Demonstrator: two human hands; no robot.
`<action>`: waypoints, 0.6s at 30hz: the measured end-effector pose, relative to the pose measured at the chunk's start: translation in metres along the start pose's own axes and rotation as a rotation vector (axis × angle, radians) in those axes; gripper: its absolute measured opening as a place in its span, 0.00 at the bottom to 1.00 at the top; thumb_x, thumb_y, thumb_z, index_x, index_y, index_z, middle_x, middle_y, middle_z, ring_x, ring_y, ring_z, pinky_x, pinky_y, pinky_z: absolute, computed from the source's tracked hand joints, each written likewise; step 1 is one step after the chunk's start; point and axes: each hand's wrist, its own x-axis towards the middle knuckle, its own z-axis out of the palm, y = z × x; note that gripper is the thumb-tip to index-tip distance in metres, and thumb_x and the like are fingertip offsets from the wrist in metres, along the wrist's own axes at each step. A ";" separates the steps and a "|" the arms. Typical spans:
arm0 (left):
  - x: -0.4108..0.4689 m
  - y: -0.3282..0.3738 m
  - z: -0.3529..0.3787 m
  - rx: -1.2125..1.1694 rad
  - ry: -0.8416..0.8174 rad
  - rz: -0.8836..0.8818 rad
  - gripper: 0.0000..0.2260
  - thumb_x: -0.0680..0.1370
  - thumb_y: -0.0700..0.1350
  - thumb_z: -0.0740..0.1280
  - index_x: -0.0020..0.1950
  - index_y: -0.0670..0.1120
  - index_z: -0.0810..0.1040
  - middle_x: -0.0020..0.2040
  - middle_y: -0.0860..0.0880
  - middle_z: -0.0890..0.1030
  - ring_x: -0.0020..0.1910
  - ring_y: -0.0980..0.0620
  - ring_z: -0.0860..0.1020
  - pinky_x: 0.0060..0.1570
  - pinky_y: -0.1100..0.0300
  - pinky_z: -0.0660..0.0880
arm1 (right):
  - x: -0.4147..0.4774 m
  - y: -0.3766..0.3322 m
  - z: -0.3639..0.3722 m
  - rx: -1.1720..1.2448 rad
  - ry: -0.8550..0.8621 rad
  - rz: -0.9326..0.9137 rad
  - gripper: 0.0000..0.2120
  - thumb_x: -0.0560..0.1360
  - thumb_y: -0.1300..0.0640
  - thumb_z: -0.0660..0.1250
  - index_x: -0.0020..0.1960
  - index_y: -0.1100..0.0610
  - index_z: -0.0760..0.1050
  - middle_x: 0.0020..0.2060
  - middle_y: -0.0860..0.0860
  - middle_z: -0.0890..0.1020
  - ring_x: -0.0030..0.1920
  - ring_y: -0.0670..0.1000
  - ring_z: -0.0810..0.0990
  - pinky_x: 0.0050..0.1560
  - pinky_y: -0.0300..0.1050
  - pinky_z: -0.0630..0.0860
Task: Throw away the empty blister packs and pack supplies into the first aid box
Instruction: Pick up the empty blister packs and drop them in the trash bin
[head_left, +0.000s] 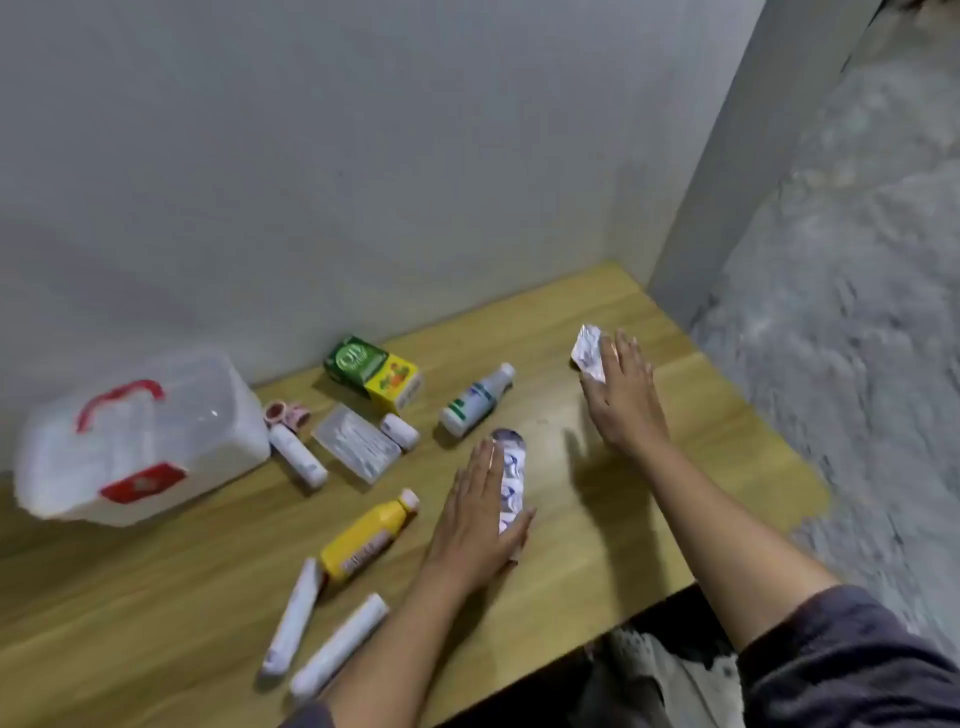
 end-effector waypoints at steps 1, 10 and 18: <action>0.000 -0.001 0.010 -0.009 0.009 -0.033 0.43 0.71 0.72 0.44 0.76 0.47 0.37 0.74 0.54 0.35 0.76 0.59 0.39 0.72 0.65 0.36 | -0.001 0.008 0.009 -0.033 -0.020 0.015 0.28 0.80 0.52 0.54 0.76 0.58 0.50 0.77 0.56 0.50 0.77 0.56 0.45 0.75 0.54 0.44; 0.007 -0.002 0.045 0.043 0.183 -0.203 0.32 0.77 0.60 0.50 0.78 0.45 0.59 0.79 0.38 0.52 0.78 0.40 0.46 0.75 0.55 0.42 | 0.015 0.048 0.032 -0.217 0.146 0.130 0.19 0.78 0.51 0.54 0.65 0.56 0.70 0.69 0.55 0.70 0.71 0.54 0.64 0.67 0.51 0.58; 0.021 0.013 0.032 -0.230 0.335 -0.308 0.21 0.70 0.47 0.73 0.63 0.45 0.80 0.70 0.39 0.70 0.68 0.39 0.70 0.64 0.60 0.63 | 0.011 0.052 0.029 -0.035 0.080 0.083 0.08 0.74 0.56 0.63 0.47 0.62 0.73 0.60 0.59 0.73 0.73 0.60 0.60 0.72 0.58 0.55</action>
